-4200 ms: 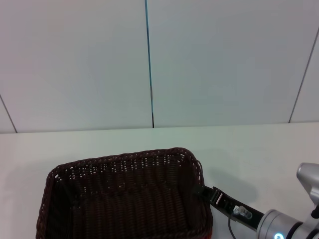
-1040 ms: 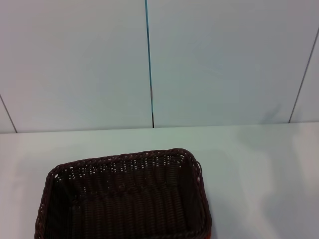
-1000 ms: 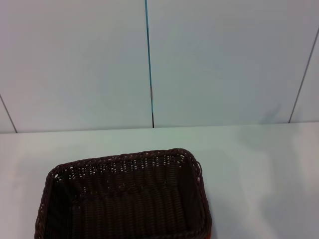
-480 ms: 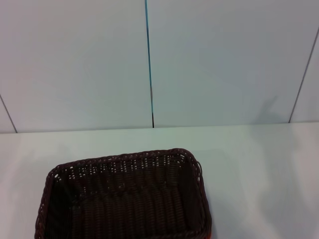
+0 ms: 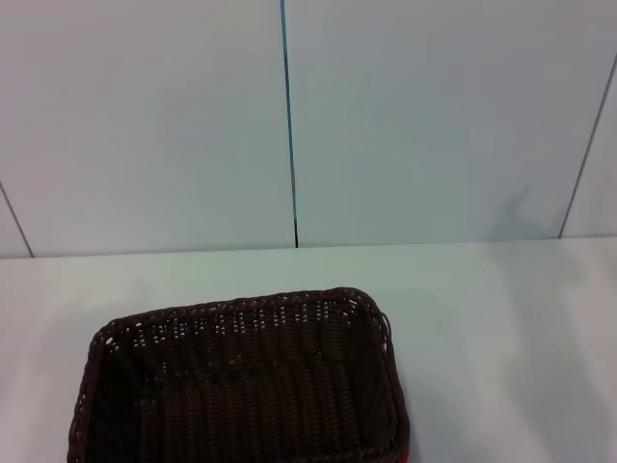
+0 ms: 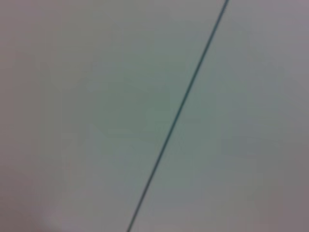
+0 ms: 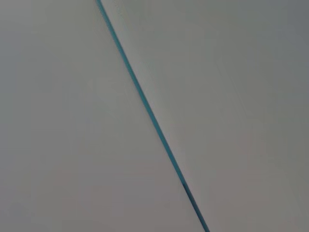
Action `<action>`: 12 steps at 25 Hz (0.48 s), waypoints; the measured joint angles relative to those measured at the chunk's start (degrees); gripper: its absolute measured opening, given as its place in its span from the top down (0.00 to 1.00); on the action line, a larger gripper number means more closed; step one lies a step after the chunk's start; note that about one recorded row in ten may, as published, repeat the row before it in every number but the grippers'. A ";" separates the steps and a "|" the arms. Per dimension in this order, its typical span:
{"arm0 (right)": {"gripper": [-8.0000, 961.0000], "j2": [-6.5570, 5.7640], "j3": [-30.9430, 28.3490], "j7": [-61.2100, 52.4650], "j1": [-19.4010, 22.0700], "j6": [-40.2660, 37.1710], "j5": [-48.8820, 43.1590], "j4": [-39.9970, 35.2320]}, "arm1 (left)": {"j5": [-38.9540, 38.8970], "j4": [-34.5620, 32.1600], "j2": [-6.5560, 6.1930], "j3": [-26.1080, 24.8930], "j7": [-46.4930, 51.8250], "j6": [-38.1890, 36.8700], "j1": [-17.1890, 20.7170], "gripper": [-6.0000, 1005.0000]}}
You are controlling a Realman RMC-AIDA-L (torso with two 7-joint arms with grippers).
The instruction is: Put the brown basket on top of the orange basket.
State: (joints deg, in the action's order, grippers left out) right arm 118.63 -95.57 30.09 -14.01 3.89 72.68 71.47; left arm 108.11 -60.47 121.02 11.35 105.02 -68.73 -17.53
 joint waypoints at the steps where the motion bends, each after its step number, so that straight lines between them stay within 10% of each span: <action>1: 0.19 0.02 -0.15 -0.02 -0.18 -0.11 0.75 -0.15 | -0.70 0.56 0.10 0.03 -0.92 -0.54 -0.03 0.34; 12: 0.19 -0.37 -1.11 2.92 -1.59 -4.98 4.61 1.52 | -4.10 1.91 0.29 -0.16 -2.32 -3.88 0.28 0.34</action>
State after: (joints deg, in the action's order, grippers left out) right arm 118.26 -96.68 33.02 -15.59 -1.09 77.29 72.99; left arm 104.01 -58.56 121.31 11.20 102.70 -72.61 -17.25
